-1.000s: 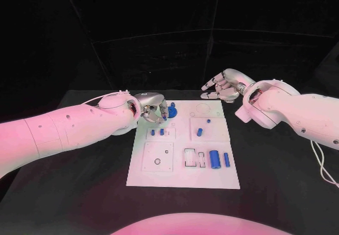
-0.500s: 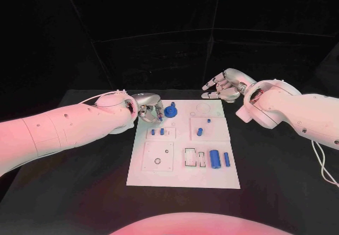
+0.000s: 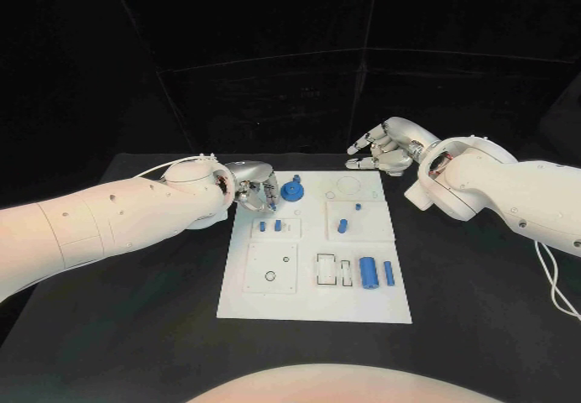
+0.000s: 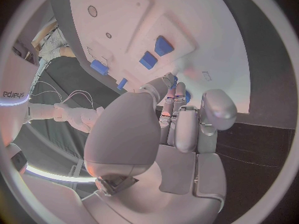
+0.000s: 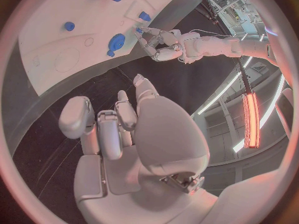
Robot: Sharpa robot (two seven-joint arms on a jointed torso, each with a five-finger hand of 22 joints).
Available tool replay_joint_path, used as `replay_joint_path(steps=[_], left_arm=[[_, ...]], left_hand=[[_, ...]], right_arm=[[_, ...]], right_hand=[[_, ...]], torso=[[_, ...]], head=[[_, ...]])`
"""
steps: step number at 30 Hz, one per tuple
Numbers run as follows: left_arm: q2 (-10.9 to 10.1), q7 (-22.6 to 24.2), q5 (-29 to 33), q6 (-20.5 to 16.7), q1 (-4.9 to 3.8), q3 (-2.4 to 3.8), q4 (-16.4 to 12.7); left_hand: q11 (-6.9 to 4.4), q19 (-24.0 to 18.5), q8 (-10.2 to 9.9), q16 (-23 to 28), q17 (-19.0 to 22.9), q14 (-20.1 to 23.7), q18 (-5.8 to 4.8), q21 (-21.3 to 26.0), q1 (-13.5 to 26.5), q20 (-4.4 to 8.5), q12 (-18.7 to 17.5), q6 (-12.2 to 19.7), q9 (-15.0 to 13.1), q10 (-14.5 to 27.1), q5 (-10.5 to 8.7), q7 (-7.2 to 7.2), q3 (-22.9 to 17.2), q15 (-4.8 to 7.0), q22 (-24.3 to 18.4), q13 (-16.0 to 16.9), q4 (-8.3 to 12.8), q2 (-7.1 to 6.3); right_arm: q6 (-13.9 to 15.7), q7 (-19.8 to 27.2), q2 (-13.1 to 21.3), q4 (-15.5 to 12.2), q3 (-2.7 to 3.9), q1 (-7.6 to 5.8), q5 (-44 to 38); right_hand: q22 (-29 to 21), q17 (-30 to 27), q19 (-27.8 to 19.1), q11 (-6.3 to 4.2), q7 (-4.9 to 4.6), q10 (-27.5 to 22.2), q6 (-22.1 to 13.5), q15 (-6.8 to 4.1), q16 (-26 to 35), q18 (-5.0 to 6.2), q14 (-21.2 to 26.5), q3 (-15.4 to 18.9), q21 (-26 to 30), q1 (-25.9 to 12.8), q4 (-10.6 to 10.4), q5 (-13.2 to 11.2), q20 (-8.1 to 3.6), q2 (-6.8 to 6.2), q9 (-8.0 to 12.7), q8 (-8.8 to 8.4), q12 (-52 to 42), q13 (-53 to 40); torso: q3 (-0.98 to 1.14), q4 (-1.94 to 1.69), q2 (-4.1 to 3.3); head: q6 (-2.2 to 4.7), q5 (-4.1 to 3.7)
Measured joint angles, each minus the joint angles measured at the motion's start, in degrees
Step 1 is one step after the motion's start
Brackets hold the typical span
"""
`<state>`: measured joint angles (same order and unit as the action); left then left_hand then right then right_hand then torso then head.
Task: Assemble the parts on the task board
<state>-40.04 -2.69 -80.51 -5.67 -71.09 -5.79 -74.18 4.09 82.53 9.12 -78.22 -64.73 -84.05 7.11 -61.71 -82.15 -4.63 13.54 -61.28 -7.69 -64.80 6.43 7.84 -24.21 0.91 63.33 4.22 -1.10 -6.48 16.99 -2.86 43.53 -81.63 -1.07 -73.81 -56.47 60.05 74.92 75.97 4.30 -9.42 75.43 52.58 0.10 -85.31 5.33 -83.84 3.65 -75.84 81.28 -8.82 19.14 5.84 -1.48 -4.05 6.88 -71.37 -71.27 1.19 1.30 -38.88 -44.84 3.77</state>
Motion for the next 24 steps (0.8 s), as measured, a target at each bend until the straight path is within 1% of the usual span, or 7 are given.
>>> replay_joint_path(steps=[10, 11, 12, 13, 22, 24], left_arm=[[0.6, -0.2, 0.1, 0.8, 0.17, 0.00, 0.6], [0.6, -0.2, 0.1, 0.8, 0.17, 0.00, 0.7], [0.7, -0.2, 0.1, 0.9, 0.17, 0.00, 0.7], [0.7, -0.2, 0.1, 0.9, 0.17, 0.00, 0.8], [1.0, -0.3, 0.1, 1.4, 0.20, 0.01, 1.0], [1.0, -0.3, 0.1, 1.4, 0.21, 0.01, 1.0]], left_hand=[[-0.02, 0.0, 0.0, 0.0, 0.1, 0.0, 0.00, -0.2, 0.0, 0.00, 0.0, -0.1, 0.0, 0.0, -0.23, -0.18, 0.0, 0.00, 0.2, 0.0, 0.0, 0.00], [-0.17, 0.0, 0.0, 0.0, 0.1, 0.0, -0.30, -0.6, 0.0, 0.00, 0.0, -0.1, 0.0, -0.2, -0.23, -0.18, 0.0, 0.00, 0.5, 0.0, 0.0, 0.00], [-0.21, 0.0, 0.0, 0.0, 0.1, 0.0, -0.88, -1.0, 0.0, 0.00, 0.0, -0.1, 0.0, -0.2, -0.23, -0.18, 0.0, 0.00, 0.9, 0.0, 0.0, 0.00], [-0.21, 0.2, 0.0, 0.0, 0.2, 0.0, -0.90, -1.5, 0.0, -0.20, 0.0, -0.1, 0.0, -0.2, -0.23, -0.18, -0.1, 0.00, 1.3, 0.0, 0.1, 0.00], [-0.21, 0.2, -0.1, 0.0, 0.2, 0.0, -0.90, -1.5, 0.0, -0.21, -0.2, -0.1, 0.0, -0.2, -0.23, -0.18, -0.2, 0.00, 1.6, 0.0, 0.2, 0.00], [-0.21, 0.2, -0.2, 0.0, 0.3, 0.0, -0.90, -1.8, 0.2, -0.21, -0.2, -0.1, 0.1, -0.2, -0.23, -0.18, -0.2, 0.00, 1.8, 0.0, 0.2, -0.23]], right_arm=[[0.0, 0.0, -0.1, 0.1, 0.00, 0.00, 0.0], [0.0, 0.0, -0.1, 0.1, 0.00, 0.01, 0.0], [0.0, 0.0, -0.1, 0.1, 0.00, 0.01, 0.0], [0.0, 0.0, -0.1, 0.1, 0.00, 0.01, 0.0], [0.0, 0.0, -0.1, 0.1, 0.00, 0.01, 0.0], [-0.1, 0.0, -0.1, 0.1, 0.00, 0.01, 0.0]], right_hand=[[0.0, 0.0, 0.0, 0.00, 0.00, 0.0, 0.0, 0.00, 0.0, 0.00, 0.0, 0.0, 0.0, 0.0, 0.0, 0.0, 0.00, 0.00, 0.0, 0.00, 0.0, 0.0], [0.0, 0.0, 0.0, 0.00, 0.00, 0.0, 0.0, 0.00, 0.0, 0.00, 0.0, 0.0, 0.0, 0.0, 0.0, 0.0, 0.00, 0.00, 0.0, 0.00, 0.0, 0.0], [0.0, 0.0, 0.0, 0.00, 0.00, 0.0, 0.0, 0.00, 0.0, 0.00, 0.0, 0.0, 0.0, 0.0, 0.0, 0.0, 0.00, 0.00, 0.0, 0.00, 0.0, 0.0], [0.0, 0.0, 0.0, 0.00, 0.00, 0.0, 0.0, 0.00, 0.0, 0.00, 0.0, 0.0, 0.0, 0.0, 0.0, 0.0, 0.00, 0.00, 0.0, 0.00, 0.0, 0.0], [0.0, 0.0, 0.0, 0.00, 0.00, 0.0, 0.0, 0.00, 0.0, 0.00, 0.0, 0.0, 0.0, 0.0, 0.0, 0.0, 0.00, 0.00, 0.0, 0.00, 0.0, 0.0], [0.0, 0.0, 0.0, 0.00, 0.00, 0.0, 0.0, 0.00, 0.0, 0.00, 0.0, 0.0, 0.0, 0.0, 0.0, 0.0, 0.00, 0.00, 0.0, 0.00, 0.0, 0.0]], torso=[[-0.01, 0.04, 0.00], [-0.01, 0.04, 0.00], [-0.01, 0.04, 0.00], [-0.01, 0.04, 0.00], [0.01, 0.04, -0.01], [0.02, 0.04, -0.01]], head=[[-0.12, 0.01], [-0.14, 0.00], [-0.15, -0.02], [-0.15, -0.04], [-0.17, -0.08], [-0.19, -0.08]])
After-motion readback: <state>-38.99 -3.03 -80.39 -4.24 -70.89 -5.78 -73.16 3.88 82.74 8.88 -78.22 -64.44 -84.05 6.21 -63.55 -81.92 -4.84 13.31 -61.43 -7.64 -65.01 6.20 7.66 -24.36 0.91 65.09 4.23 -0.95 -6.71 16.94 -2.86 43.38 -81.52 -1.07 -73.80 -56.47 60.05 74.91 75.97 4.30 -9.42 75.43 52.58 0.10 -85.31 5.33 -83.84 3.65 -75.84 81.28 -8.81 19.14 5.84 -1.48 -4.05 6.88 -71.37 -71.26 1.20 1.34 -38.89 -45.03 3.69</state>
